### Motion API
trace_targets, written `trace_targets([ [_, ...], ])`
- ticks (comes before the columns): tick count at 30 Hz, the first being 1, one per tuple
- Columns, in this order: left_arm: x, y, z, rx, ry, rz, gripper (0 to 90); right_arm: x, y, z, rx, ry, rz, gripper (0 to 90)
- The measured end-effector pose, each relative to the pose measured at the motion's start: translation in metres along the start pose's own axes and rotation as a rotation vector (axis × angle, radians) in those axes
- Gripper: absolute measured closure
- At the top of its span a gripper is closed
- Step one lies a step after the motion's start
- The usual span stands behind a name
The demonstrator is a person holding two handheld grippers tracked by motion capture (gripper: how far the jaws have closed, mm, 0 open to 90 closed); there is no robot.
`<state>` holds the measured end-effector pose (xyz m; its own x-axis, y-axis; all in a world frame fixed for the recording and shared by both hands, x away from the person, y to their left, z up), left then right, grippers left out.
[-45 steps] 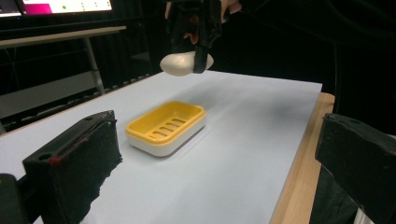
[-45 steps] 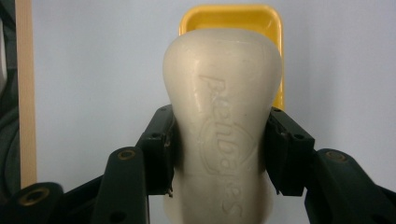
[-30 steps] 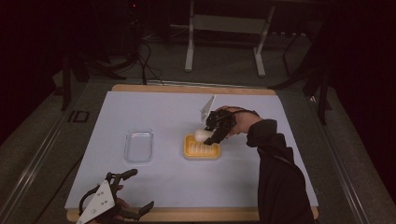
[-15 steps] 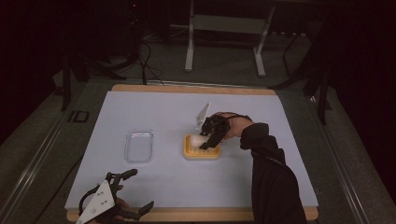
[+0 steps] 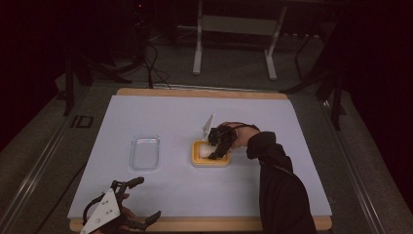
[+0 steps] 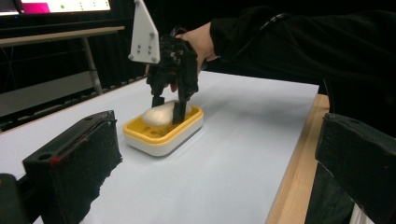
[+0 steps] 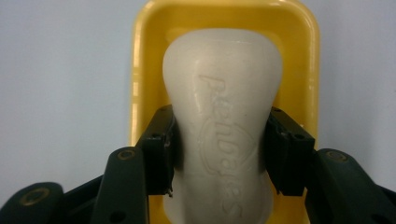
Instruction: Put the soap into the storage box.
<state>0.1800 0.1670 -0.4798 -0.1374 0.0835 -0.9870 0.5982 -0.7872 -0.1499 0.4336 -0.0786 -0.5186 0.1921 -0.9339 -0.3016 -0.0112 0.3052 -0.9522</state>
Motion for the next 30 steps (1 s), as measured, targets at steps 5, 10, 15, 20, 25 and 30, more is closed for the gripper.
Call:
trace_targets([
  [5,0.001,0.001,-0.001,0.000,-0.003,-0.005,0.1,0.003,0.009,0.000,-0.016,0.013,-0.034,49.5],
  [10,0.001,0.001,-0.001,0.004,-0.002,-0.008,0.1,0.000,0.007,0.000,-0.008,0.026,-0.039,45.9],
  [15,0.001,0.001,-0.001,0.006,-0.003,-0.008,0.1,-0.006,-0.004,0.002,0.027,0.024,-0.021,43.7],
  [20,0.001,0.001,0.000,0.008,-0.002,-0.010,0.1,-0.009,-0.014,0.002,0.040,0.031,-0.003,44.2],
  [25,0.001,0.002,0.000,0.008,0.000,-0.011,0.1,-0.010,-0.024,0.000,0.041,0.086,-0.003,40.7],
  [30,0.001,0.002,0.000,0.008,0.004,-0.014,0.1,-0.010,-0.035,-0.006,0.029,0.172,0.000,31.0],
])
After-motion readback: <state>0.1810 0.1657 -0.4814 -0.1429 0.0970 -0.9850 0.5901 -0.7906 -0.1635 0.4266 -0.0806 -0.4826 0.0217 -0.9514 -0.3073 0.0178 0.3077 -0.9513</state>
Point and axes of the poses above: each handheld gripper's, and its own axes: y roughly forward along the jaws, x roughly out of its underside, z roughly to its right, the point moved 4 cm from there along y, roughly forward along the jaws, and after that the axes turned 7 degrees about -y, right-handed, at the moved point
